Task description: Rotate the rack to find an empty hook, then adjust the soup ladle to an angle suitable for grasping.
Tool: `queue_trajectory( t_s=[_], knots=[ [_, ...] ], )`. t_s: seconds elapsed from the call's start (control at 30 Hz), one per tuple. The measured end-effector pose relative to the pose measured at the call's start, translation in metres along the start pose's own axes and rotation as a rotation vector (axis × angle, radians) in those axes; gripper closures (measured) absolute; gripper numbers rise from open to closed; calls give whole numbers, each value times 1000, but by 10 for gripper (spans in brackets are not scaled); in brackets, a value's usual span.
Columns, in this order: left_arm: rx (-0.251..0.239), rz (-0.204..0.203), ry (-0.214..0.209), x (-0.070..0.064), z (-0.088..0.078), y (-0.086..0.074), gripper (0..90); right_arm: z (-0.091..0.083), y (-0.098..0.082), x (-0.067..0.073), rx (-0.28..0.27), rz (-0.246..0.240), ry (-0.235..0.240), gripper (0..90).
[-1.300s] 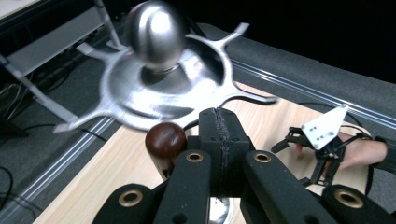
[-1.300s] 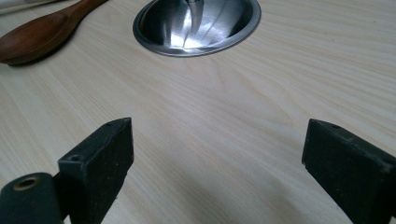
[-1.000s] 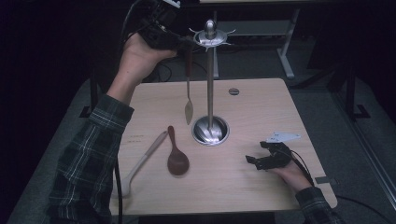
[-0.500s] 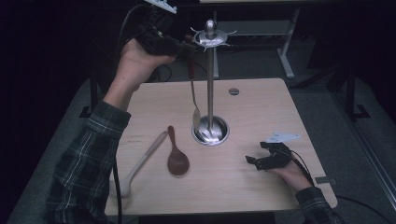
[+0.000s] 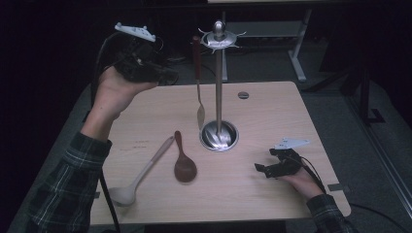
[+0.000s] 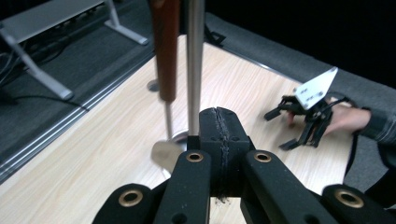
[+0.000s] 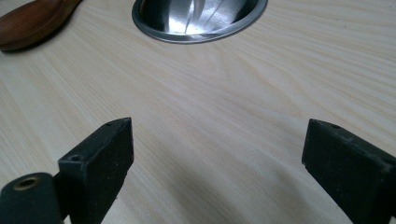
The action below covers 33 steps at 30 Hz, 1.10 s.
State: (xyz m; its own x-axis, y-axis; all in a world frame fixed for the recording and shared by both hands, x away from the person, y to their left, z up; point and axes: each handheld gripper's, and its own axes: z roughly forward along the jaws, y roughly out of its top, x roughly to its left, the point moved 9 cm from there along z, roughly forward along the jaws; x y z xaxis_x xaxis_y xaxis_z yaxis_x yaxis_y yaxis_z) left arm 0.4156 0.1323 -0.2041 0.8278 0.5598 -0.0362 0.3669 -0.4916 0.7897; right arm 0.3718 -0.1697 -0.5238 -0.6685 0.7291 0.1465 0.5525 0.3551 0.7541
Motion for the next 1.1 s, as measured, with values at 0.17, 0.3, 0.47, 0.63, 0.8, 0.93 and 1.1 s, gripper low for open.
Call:
queue_trajectory(
  t_s=[0.17, 0.3, 0.47, 0.63, 0.8, 0.93, 1.1],
  knots=[
    [19, -14, 22, 5, -8, -19, 899, 0, 0, 0, -1, 2, -3, 87],
    [53, -24, 29, 10, -10, -37, 896, 0, 0, -1, 3, 7, -2, 87],
    [92, -44, 40, 16, -6, -61, 896, 0, 0, 0, 4, 9, -1, 86],
    [175, -52, 103, 26, 2, -95, 866, 0, 0, -1, 4, 7, -4, 87],
    [256, -88, 102, 34, 19, -134, 839, 1, -1, -1, 8, 8, -5, 87],
    [287, -134, 87, 40, 34, -162, 797, 1, -1, -1, 10, 11, -6, 87],
    [346, -179, 77, 44, 51, -192, 747, 2, -1, -2, 11, 7, -9, 87]
  ],
)
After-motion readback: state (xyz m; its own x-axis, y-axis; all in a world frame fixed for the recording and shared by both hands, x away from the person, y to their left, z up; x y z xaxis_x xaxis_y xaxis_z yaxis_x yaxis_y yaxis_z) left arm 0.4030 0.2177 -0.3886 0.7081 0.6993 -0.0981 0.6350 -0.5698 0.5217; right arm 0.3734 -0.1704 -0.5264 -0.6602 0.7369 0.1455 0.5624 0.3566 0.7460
